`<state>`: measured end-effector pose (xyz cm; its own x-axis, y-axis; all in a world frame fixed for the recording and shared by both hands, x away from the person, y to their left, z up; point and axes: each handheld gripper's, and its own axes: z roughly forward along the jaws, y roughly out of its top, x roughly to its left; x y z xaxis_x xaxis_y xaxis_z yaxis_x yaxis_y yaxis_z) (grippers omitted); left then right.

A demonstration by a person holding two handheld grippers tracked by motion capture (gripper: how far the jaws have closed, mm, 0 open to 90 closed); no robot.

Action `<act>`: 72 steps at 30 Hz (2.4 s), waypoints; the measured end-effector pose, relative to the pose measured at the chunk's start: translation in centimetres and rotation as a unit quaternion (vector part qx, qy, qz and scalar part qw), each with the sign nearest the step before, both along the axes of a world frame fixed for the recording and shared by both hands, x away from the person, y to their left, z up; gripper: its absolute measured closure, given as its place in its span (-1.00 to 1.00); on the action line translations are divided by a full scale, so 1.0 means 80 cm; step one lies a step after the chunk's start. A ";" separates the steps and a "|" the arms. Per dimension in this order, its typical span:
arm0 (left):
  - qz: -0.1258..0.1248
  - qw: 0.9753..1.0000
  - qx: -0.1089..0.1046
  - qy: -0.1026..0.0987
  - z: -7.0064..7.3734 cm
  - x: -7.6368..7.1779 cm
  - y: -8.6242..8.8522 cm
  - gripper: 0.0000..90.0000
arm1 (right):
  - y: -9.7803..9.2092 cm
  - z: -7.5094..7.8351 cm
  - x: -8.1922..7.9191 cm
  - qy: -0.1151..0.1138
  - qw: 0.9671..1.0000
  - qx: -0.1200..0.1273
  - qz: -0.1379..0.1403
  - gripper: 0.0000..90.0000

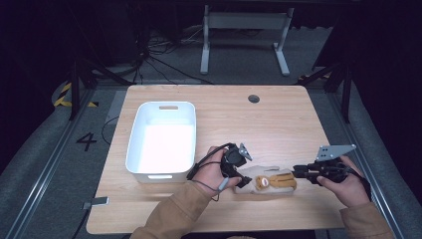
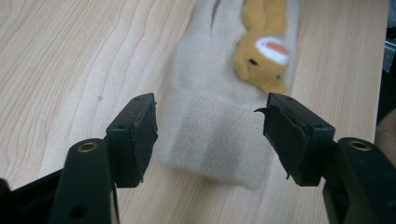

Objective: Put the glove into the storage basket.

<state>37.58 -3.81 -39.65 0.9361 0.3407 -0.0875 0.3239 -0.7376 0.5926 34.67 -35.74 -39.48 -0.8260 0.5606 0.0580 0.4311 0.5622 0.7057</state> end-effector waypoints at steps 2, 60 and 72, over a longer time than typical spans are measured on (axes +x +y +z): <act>0.004 1.000 0.004 0.004 -0.004 0.003 0.002 -0.23 | 0.000 0.000 0.000 0.000 1.000 -0.001 0.000 0.69; 0.002 0.999 0.035 -0.027 -0.013 -0.009 -0.022 -0.30 | 0.012 -0.012 0.005 0.014 1.000 -0.014 -0.002 0.48; -0.062 0.997 0.050 -0.025 -0.027 -0.010 -0.075 -0.48 | 0.008 -0.010 0.004 0.014 1.000 0.000 -0.006 0.45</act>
<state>36.76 -9.78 -41.78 0.9739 0.2267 -0.0118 0.1986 -0.8260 0.5275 35.00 -35.13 -40.26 -0.8168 0.5711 0.0814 0.4581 0.5564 0.6932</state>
